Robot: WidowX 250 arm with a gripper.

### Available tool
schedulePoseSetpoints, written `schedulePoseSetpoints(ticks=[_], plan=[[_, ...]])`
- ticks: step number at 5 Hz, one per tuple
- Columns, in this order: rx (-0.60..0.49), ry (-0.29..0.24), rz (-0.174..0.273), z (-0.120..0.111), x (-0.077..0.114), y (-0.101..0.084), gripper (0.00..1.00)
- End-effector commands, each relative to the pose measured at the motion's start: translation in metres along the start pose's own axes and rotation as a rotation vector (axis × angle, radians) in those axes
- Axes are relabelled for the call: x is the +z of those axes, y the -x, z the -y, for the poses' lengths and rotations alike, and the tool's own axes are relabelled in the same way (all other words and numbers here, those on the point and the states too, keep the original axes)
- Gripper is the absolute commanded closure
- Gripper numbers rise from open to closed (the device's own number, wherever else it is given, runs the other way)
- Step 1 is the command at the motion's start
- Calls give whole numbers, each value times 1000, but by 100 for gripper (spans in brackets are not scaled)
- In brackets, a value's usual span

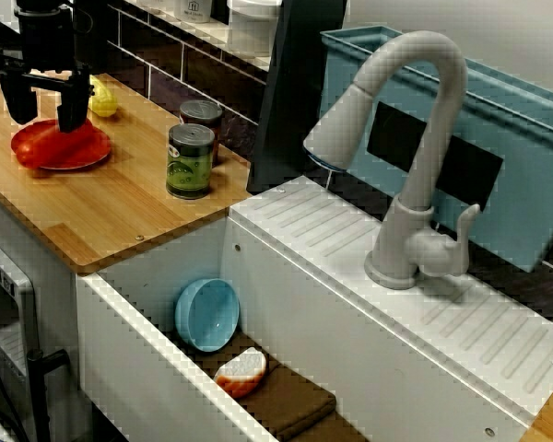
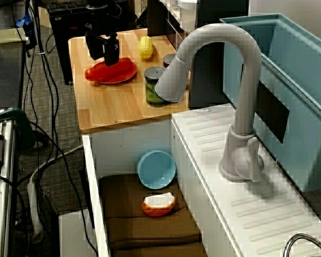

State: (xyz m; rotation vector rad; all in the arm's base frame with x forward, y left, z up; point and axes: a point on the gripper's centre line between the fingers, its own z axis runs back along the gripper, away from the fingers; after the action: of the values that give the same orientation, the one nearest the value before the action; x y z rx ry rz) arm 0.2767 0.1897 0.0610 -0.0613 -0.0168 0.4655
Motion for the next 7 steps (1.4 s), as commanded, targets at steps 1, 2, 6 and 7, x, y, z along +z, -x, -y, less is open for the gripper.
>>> schedulePoseSetpoints(ticks=[1, 2, 6, 7], plan=[[-76, -19, 40, 7, 32, -4, 0], [-119, -18, 43, 14, 42, -10, 0], [-296, -103, 103, 38, 44, -39, 0], [-300, -120, 127, 49, 38, -39, 0]])
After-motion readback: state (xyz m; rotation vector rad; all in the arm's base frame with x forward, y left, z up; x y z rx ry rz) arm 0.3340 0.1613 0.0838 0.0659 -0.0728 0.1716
